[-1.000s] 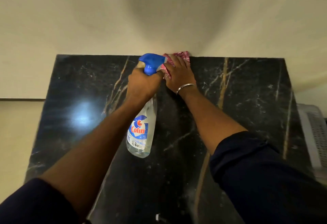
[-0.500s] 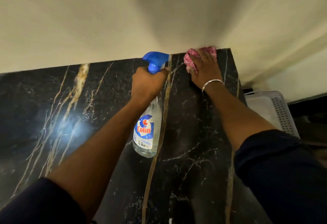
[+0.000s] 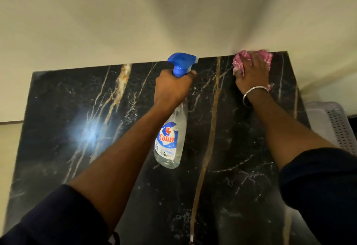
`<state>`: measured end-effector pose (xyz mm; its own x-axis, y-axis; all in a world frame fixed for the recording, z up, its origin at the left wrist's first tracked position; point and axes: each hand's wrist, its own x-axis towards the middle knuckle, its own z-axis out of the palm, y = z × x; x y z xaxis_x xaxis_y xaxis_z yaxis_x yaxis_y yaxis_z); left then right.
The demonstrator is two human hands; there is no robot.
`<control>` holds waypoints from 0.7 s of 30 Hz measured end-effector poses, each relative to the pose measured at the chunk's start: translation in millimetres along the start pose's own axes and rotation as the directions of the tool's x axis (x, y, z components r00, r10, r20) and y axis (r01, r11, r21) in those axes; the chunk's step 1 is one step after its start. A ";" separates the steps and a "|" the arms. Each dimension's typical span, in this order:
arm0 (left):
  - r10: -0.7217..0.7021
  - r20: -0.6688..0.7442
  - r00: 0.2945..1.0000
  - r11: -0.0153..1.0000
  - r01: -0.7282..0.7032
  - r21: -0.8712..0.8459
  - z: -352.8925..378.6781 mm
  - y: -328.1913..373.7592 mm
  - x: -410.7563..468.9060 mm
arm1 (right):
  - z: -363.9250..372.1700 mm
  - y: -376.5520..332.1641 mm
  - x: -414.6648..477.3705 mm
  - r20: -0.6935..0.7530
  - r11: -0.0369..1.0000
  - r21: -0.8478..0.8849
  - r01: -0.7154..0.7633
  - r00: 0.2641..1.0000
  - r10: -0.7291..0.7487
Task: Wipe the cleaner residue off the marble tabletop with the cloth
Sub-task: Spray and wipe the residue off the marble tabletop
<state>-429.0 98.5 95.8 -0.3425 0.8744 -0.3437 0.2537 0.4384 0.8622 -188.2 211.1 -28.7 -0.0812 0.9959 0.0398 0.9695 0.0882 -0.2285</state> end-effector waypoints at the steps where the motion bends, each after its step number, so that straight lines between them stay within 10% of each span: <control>1: 0.005 -0.003 1.000 1.000 -0.005 0.003 -11.8 -3.3 1.7 | 4.3 -22.4 -3.6 -0.005 1.000 0.010 0.012 1.000 -0.011; 21: -0.068 -0.186 0.980 0.997 0.074 0.026 -361.3 -148.5 52.6 | 113.7 -526.4 -75.8 0.099 0.966 0.074 0.247 0.962 -0.254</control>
<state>-811.5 4.2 84.2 -0.5213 0.7886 -0.3261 0.2516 0.5071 0.8243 -718.7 91.4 -22.1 -0.3472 0.9378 0.0004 0.8996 0.3331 -0.2824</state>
